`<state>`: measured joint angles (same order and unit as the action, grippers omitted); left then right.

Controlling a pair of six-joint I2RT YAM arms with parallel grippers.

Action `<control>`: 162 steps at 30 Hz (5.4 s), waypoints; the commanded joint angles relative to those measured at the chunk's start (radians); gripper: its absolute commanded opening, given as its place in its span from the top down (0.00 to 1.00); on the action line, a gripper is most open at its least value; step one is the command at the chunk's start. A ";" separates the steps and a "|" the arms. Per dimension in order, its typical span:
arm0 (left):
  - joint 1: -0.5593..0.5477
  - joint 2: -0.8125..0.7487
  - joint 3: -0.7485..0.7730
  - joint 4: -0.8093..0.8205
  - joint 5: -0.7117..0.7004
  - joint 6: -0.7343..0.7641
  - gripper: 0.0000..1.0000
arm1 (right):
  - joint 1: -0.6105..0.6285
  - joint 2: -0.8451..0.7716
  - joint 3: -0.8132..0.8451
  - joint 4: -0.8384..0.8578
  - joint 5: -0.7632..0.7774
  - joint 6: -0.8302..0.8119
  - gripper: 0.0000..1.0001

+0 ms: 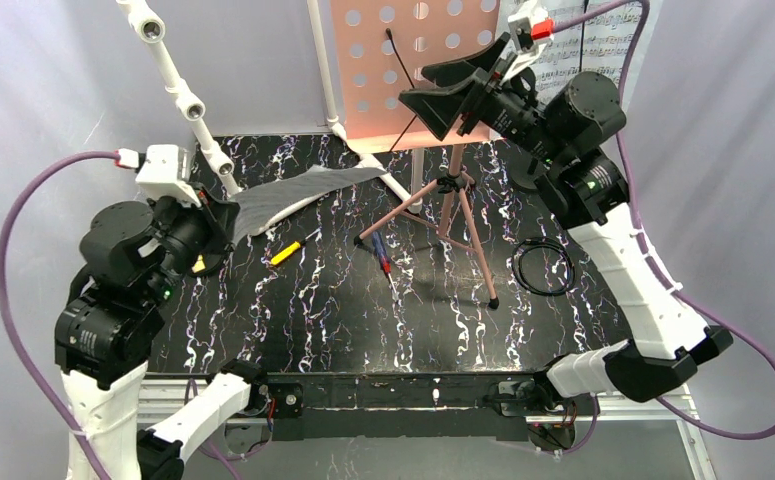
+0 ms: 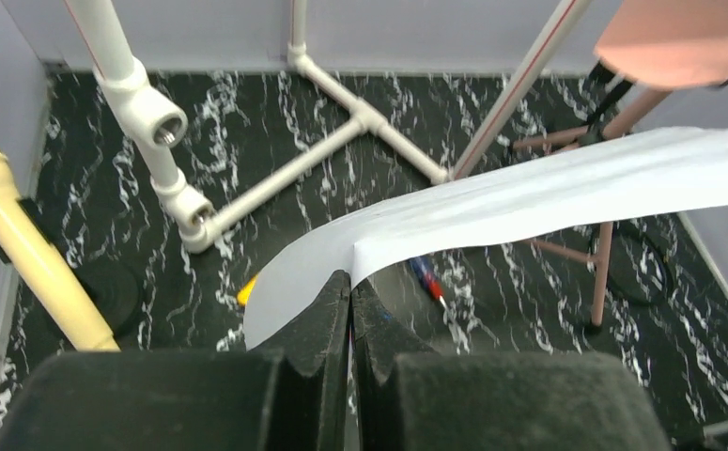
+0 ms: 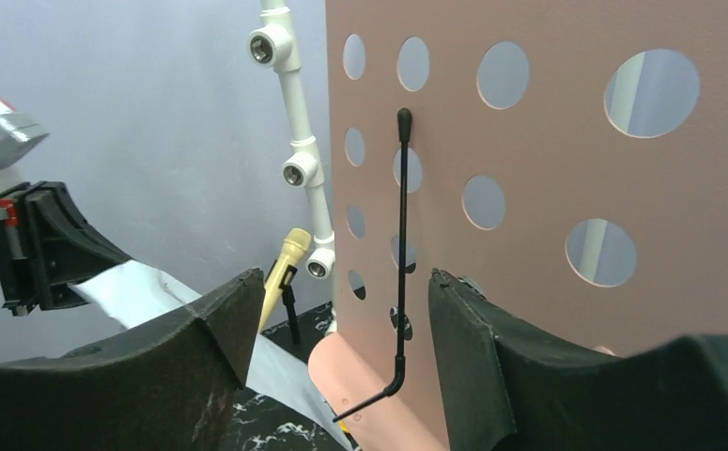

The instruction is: Pack up the instrument practice props

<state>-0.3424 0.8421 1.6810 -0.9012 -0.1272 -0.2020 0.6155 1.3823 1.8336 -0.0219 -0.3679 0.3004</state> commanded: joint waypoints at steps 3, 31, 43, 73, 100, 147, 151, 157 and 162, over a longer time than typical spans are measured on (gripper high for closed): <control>0.001 0.020 -0.109 -0.084 0.143 -0.027 1.00 | 0.000 -0.098 -0.071 0.073 -0.029 -0.080 0.22; 0.002 0.143 -0.789 0.059 0.379 -0.313 1.00 | 0.001 -0.473 -0.534 0.048 0.165 -0.297 0.01; 0.004 0.338 -0.809 0.047 0.108 -0.274 1.00 | 0.000 -0.592 -0.627 -0.040 0.266 -0.389 0.01; 0.089 0.636 -0.829 0.081 0.059 -0.254 1.00 | 0.000 -0.651 -0.644 -0.076 0.327 -0.422 0.01; 0.140 0.660 -0.588 0.101 0.088 -0.217 0.31 | 0.000 -0.642 -0.626 -0.106 0.341 -0.422 0.01; 0.155 0.808 -0.431 0.457 0.057 -0.131 0.07 | 0.001 -0.676 -0.592 -0.185 0.431 -0.428 0.01; 0.094 0.670 -0.463 0.445 0.025 -0.124 0.06 | 0.000 -0.666 -0.568 -0.203 0.461 -0.428 0.01; 0.069 0.448 -0.496 0.405 0.053 -0.134 0.02 | 0.001 -0.622 -0.475 -0.293 0.535 -0.437 0.01; 0.068 0.272 -0.475 0.359 0.110 -0.119 0.02 | 0.000 -0.560 -0.376 -0.372 0.659 -0.445 0.02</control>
<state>-0.2790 1.2304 1.1847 -0.4808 -0.0555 -0.3367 0.6155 0.7841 1.3685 -0.3416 0.1696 -0.1249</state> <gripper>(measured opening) 0.981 0.984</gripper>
